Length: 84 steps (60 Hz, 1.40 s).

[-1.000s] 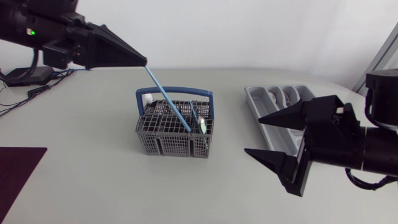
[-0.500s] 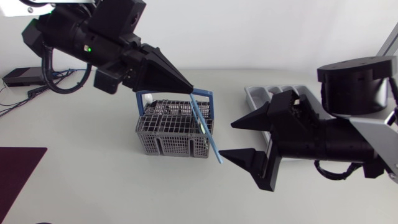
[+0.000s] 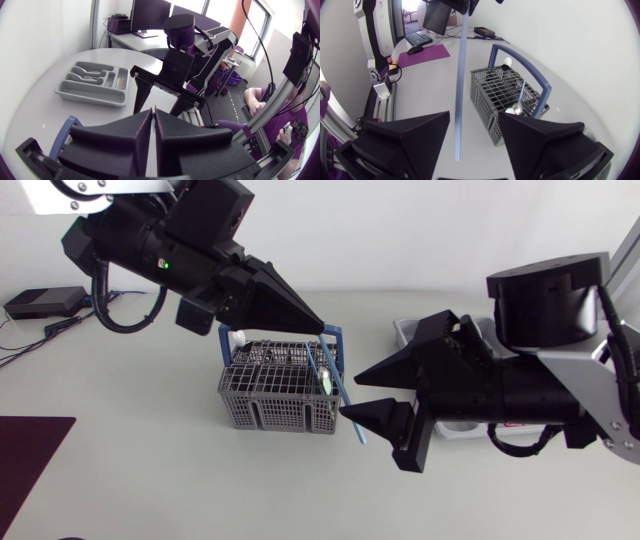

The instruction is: Unload the cutlery basket into the drawer organizer.

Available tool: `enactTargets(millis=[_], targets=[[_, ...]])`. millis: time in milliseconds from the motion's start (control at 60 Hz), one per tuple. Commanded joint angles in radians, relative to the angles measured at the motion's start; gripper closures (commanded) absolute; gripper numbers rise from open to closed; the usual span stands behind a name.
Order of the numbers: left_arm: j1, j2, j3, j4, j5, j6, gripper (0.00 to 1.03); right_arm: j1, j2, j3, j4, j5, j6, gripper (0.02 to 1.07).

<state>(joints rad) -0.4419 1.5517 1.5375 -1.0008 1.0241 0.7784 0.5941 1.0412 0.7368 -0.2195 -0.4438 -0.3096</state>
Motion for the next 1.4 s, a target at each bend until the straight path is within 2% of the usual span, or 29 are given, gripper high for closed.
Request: enactTargets(millis=[0,100,217,467,683,1050,1083,1133,1217,1267,1300,1383], targets=[[-0.009,0.021,-0.020,0.008,0.010,-0.019,0.93,0.009,0.019,0.021,0.002,-0.007,0.035,0.56],[-0.011,0.021,-0.020,0.024,0.004,-0.033,0.93,0.012,0.023,0.021,0.002,-0.007,0.050,0.65],[-0.012,0.021,-0.022,0.028,0.002,-0.036,0.93,0.018,0.036,0.021,0.000,-0.009,0.067,0.66],[-0.012,0.015,-0.030,0.037,-0.016,-0.036,0.93,0.026,0.040,0.030,-0.007,-0.009,0.093,0.95],[-0.001,0.013,-0.048,0.057,-0.025,-0.036,0.93,0.036,0.039,0.026,-0.031,-0.009,0.106,1.01],[0.000,0.008,-0.054,0.080,-0.036,-0.047,0.91,0.050,0.034,0.007,-0.043,-0.007,0.110,1.01],[0.000,0.008,-0.053,0.082,-0.036,-0.051,0.87,0.053,0.033,0.007,-0.047,-0.007,0.110,1.01],[0.002,0.007,-0.050,0.091,-0.035,-0.065,0.73,0.056,0.031,0.006,-0.052,-0.007,0.110,1.01],[0.012,0.002,-0.040,0.116,-0.035,-0.097,0.41,0.059,0.025,-0.001,-0.061,-0.006,0.110,1.01],[0.022,-0.007,-0.037,0.139,-0.035,-0.123,0.17,0.059,0.019,-0.004,-0.069,-0.006,0.110,1.01],[0.034,-0.013,-0.033,0.157,-0.035,-0.143,0.06,0.059,0.011,-0.010,-0.078,-0.006,0.109,1.01],[0.069,-0.033,-0.030,0.231,-0.035,-0.218,0.05,0.055,-0.018,-0.025,-0.106,-0.001,0.096,1.01]])
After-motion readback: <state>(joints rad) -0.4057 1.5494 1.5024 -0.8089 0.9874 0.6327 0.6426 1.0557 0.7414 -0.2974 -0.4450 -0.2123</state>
